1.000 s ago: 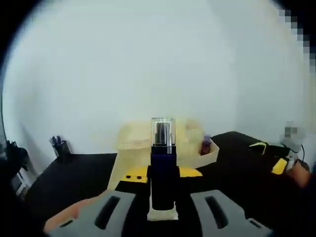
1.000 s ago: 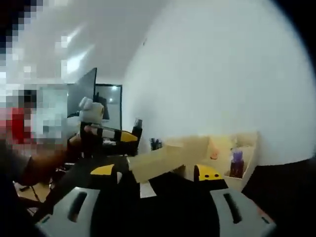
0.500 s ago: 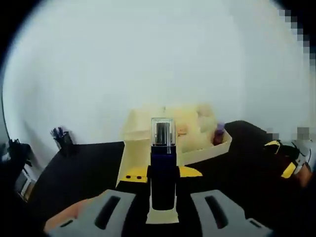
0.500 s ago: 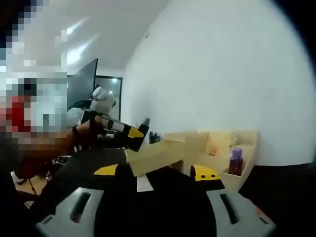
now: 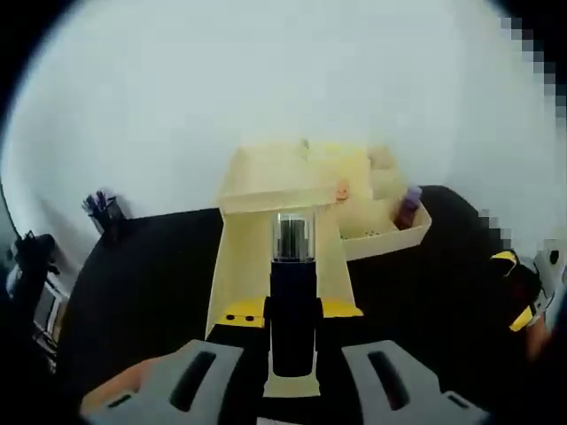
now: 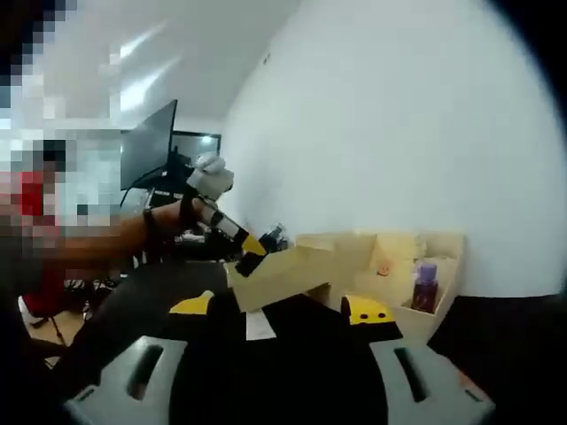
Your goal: Open the drawer, pick up the cosmetic bottles from the table one by one, place them into the drawer, release the gripper, close the drawer, and move the gripper away
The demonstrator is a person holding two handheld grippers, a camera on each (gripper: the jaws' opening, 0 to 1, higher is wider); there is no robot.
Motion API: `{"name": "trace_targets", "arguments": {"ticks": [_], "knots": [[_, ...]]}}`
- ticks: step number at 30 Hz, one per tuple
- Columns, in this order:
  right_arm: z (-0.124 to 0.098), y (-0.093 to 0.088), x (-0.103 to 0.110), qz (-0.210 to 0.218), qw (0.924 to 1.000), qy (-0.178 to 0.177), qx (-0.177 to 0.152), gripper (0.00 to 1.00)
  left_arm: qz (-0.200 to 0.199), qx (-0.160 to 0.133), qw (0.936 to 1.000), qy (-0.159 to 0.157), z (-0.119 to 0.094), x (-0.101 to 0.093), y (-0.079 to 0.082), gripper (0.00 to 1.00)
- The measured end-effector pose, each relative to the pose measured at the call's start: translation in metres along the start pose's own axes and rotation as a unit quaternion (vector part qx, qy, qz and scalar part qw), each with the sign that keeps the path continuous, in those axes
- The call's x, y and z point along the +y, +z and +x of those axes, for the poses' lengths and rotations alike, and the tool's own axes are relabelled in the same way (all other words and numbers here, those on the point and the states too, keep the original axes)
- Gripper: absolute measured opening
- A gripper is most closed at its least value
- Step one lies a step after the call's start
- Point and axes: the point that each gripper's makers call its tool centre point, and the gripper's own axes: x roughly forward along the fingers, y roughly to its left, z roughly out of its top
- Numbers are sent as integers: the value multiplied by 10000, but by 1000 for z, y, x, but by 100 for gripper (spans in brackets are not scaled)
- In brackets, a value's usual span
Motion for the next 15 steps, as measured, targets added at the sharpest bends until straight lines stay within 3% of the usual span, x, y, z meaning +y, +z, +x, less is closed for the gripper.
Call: {"name": "trace_targets", "arguments": {"ticks": [9, 15], "knots": [[3, -5, 3, -172, 9997, 29, 157, 52, 312, 714, 9964, 321, 10, 5, -6, 15], [4, -7, 3, -215, 9995, 42, 221, 52, 326, 948, 9946, 248, 22, 3, -7, 15]]}}
